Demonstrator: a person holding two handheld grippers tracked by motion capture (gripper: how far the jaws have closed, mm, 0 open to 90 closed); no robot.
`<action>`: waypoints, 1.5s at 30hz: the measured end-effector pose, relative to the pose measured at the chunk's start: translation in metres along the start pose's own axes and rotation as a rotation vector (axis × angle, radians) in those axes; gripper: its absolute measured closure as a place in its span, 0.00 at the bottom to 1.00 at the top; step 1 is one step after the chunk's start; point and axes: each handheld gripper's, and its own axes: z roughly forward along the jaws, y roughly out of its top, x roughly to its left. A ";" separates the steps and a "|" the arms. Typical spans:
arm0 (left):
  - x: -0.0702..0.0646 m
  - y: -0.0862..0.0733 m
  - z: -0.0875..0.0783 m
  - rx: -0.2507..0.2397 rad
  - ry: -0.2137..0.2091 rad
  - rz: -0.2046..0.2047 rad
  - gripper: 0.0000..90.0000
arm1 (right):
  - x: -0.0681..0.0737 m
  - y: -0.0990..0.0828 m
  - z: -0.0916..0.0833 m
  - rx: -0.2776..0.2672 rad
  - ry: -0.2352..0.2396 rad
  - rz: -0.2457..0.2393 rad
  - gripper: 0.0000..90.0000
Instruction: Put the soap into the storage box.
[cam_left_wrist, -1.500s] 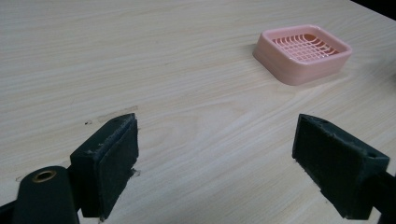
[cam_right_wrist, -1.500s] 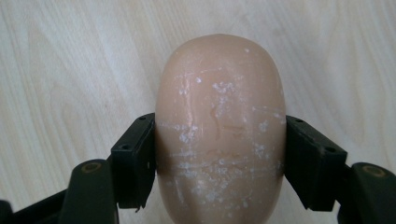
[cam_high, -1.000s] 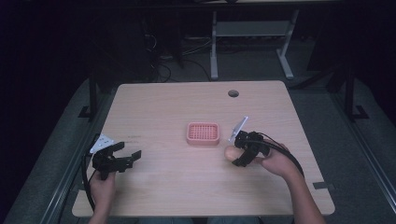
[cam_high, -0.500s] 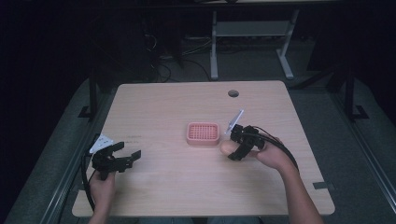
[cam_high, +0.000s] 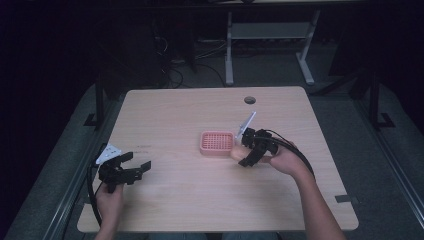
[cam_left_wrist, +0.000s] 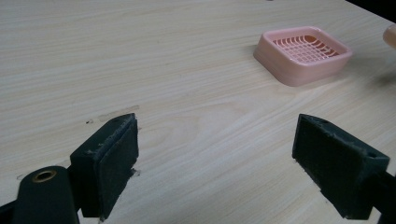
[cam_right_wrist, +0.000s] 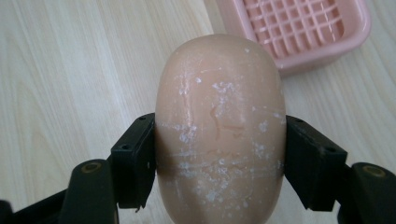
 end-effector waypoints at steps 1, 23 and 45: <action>0.000 0.000 0.000 -0.005 0.000 -0.002 0.16 | 0.001 0.003 -0.001 0.002 0.000 -0.002 0.36; 0.000 0.000 0.000 -0.009 0.001 -0.002 0.16 | -0.011 0.046 -0.004 0.022 -0.008 -0.054 0.36; 0.001 0.000 -0.001 -0.012 0.000 -0.006 0.16 | -0.028 0.088 -0.010 0.005 -0.035 -0.082 0.36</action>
